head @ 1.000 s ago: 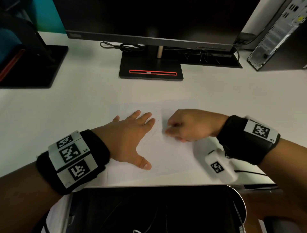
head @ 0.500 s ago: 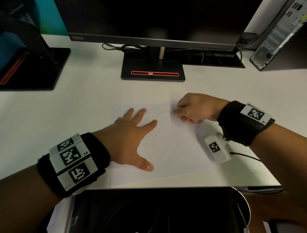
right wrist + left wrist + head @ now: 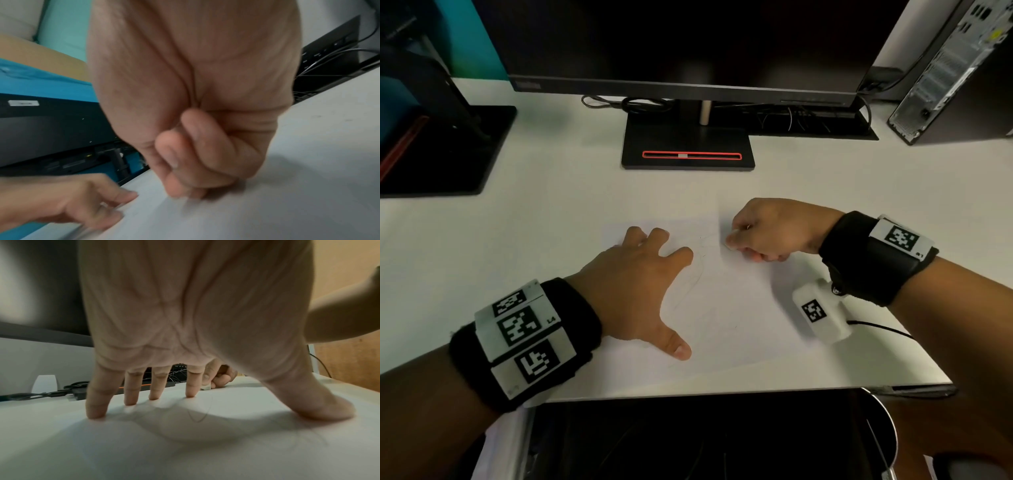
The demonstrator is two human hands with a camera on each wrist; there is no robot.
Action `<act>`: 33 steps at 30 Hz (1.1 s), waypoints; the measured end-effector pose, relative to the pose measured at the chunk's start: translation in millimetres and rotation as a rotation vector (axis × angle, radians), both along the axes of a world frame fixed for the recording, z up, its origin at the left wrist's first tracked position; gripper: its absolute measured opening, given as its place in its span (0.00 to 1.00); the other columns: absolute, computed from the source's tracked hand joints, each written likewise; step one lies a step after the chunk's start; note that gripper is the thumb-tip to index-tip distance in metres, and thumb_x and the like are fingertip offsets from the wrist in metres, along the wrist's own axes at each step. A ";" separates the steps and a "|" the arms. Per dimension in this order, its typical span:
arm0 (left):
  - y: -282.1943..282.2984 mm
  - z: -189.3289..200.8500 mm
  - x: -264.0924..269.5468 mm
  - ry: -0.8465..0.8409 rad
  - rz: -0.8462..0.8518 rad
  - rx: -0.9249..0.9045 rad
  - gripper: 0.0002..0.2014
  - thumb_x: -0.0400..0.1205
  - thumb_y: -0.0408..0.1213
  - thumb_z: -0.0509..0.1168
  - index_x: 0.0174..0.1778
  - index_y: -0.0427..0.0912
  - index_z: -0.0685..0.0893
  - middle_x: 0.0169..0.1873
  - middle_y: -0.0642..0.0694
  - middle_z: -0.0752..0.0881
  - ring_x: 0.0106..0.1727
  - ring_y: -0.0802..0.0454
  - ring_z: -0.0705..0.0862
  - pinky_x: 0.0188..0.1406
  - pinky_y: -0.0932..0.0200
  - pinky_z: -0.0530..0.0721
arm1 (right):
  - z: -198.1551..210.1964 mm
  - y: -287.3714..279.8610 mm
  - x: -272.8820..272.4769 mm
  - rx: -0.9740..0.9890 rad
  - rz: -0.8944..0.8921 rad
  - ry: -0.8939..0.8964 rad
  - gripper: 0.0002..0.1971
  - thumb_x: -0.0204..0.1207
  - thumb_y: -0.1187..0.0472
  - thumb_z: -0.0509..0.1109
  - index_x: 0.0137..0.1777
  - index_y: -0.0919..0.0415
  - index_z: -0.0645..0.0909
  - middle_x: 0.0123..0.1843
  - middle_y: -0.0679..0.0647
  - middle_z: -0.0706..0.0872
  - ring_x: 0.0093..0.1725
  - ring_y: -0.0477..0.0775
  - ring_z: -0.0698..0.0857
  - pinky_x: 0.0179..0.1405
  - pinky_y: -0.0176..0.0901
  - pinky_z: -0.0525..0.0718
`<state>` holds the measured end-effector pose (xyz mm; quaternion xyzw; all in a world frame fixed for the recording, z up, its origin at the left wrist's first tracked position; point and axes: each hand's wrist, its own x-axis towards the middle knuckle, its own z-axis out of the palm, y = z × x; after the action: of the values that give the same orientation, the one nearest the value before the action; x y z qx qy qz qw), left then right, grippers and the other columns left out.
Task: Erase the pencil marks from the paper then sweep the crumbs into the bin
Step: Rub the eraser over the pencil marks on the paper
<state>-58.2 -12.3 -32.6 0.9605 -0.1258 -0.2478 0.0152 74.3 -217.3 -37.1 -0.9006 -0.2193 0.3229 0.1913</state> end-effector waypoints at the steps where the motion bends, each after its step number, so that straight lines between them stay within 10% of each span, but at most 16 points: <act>1: -0.8 -0.3 0.7 0.003 -0.001 0.004 0.60 0.57 0.80 0.71 0.81 0.56 0.57 0.79 0.45 0.60 0.79 0.40 0.57 0.70 0.43 0.77 | 0.6 -0.9 2.6 0.007 -0.023 0.009 0.16 0.84 0.54 0.67 0.37 0.63 0.83 0.29 0.53 0.85 0.23 0.50 0.75 0.21 0.39 0.76; 33: 0.2 -11.0 2.2 0.087 0.042 -0.022 0.62 0.60 0.78 0.72 0.83 0.55 0.47 0.87 0.44 0.34 0.86 0.35 0.37 0.84 0.33 0.52 | 6.2 20.8 9.3 -0.013 0.026 -0.043 0.16 0.83 0.55 0.67 0.35 0.61 0.82 0.30 0.54 0.86 0.25 0.52 0.75 0.23 0.39 0.76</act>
<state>-56.0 -12.1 -43.6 0.9510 -0.1073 -0.2876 0.0363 83.7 -196.5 -30.9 -0.9056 -0.2328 0.3073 0.1767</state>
